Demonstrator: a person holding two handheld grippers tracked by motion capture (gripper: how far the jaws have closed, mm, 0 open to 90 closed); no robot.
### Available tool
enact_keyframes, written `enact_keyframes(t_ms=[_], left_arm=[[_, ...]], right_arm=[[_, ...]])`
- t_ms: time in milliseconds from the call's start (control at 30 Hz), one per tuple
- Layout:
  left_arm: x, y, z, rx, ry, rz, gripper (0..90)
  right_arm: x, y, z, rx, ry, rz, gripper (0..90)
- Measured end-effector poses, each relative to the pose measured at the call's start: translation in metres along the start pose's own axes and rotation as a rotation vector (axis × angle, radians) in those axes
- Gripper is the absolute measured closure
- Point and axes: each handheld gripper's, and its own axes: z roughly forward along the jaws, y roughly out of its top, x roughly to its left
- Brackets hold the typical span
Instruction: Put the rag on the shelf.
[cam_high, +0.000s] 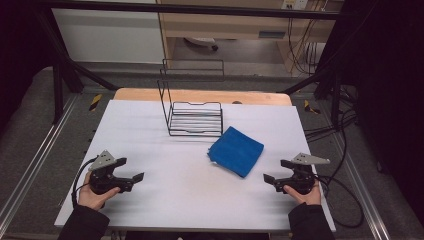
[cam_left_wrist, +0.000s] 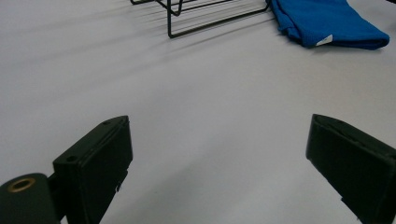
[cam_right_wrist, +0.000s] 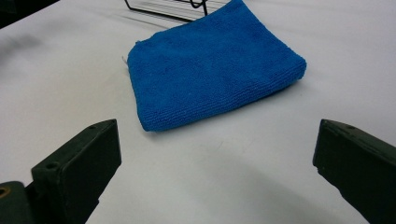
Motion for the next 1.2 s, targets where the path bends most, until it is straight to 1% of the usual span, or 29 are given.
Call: enact_keyframes(t_ms=[200,367,567,633,733,900,1033,1133,1200], left_arm=[[0.001,-0.001,-0.001,-0.001,0.002,-0.002,7.5],[0.002,-0.002,-0.002,-0.002,0.006,-0.012,7.8],[0.002,-0.003,-0.002,0.001,0.009,-0.012,8.1],[0.002,-0.003,-0.002,-0.001,0.01,-0.012,8.0],[0.002,-0.003,-0.001,0.0,0.011,-0.012,8.1],[0.002,-0.004,-0.002,-0.001,0.014,-0.012,8.3],[0.002,-0.004,-0.002,0.001,0.018,-0.011,8.6],[0.002,-0.004,-0.001,0.005,0.017,-0.01,8.8],[0.002,-0.004,-0.001,0.005,0.018,-0.01,8.9]], right_arm=[[0.001,0.001,-0.001,0.002,0.0,0.008,1.7],[0.004,0.002,0.002,0.009,-0.009,-0.006,2.1],[0.013,0.005,0.007,0.017,-0.019,-0.022,2.9],[0.016,0.006,0.01,0.023,-0.021,-0.037,3.0],[0.021,0.009,0.015,0.032,-0.017,-0.044,3.8],[0.032,0.013,0.024,0.049,-0.011,-0.054,8.3],[0.04,0.017,0.033,0.067,-0.023,-0.085,10.7],[0.046,0.022,0.041,0.075,-0.018,-0.091,16.7],[0.051,0.025,0.047,0.078,-0.008,-0.109,21.3]])
